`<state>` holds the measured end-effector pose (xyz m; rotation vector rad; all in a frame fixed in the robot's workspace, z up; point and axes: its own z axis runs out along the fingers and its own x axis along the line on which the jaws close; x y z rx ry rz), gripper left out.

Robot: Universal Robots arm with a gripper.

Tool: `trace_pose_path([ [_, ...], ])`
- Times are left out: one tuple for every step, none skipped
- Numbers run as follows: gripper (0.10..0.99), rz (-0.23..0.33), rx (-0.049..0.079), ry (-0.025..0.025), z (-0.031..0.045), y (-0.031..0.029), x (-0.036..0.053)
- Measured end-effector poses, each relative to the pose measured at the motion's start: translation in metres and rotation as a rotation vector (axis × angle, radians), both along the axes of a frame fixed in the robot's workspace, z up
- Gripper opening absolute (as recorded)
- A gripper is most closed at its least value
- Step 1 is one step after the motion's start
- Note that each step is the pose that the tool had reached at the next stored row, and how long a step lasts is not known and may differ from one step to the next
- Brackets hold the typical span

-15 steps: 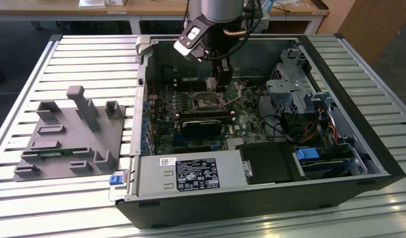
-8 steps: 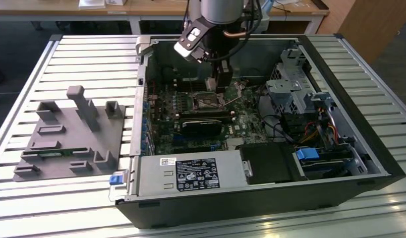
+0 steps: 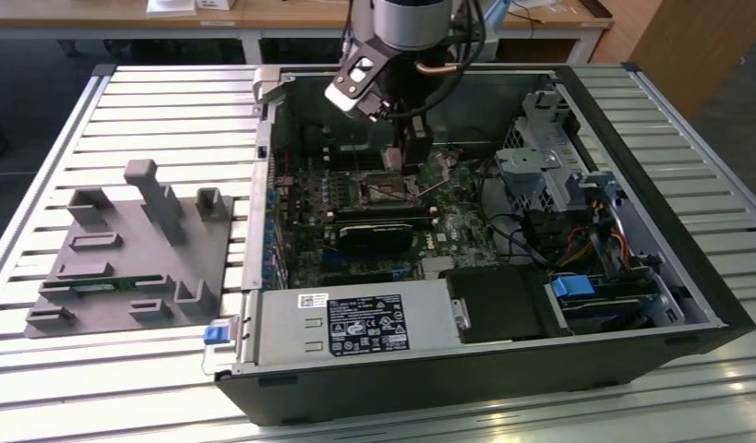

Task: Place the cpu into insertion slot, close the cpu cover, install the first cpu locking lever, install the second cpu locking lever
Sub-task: 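Place the cpu into insertion slot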

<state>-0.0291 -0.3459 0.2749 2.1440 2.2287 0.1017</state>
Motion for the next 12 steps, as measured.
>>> trace_pose_path([
  [0.537, 0.0, 0.0, 0.0, -0.0007, 0.0001, 0.0],
  [0.537, 0.0, 0.0, 0.0, -0.0014, 0.0001, 0.0],
  [0.537, 0.0, 0.0, 0.0, -0.0021, 0.0002, -0.0001],
  [0.537, 0.0, 0.0, 0.0, -0.0025, 0.0002, 0.0],
  [0.537, 0.0, 0.0, 0.0001, -0.0027, 0.0003, 0.0],
  [0.537, 0.0, 0.0, 0.0001, -0.0031, 0.0003, 0.0],
  [0.537, 0.0, 0.0, 0.0, -0.0035, 0.0004, -0.0001],
  [0.537, 0.0, 0.0, 0.0, -0.0039, 0.0005, -0.0001],
  [0.537, 0.0, 0.0, 0.0, -0.0044, 0.0006, -0.0001],
  [0.537, 0.0, 0.0, 0.0, -0.0049, 0.0007, -0.0002],
  [0.537, 0.0, 0.0, 0.0, -0.0055, 0.0009, -0.0005],
  [0.537, 0.0, 0.0, 0.0, -0.0063, 0.0011, -0.0006],
])
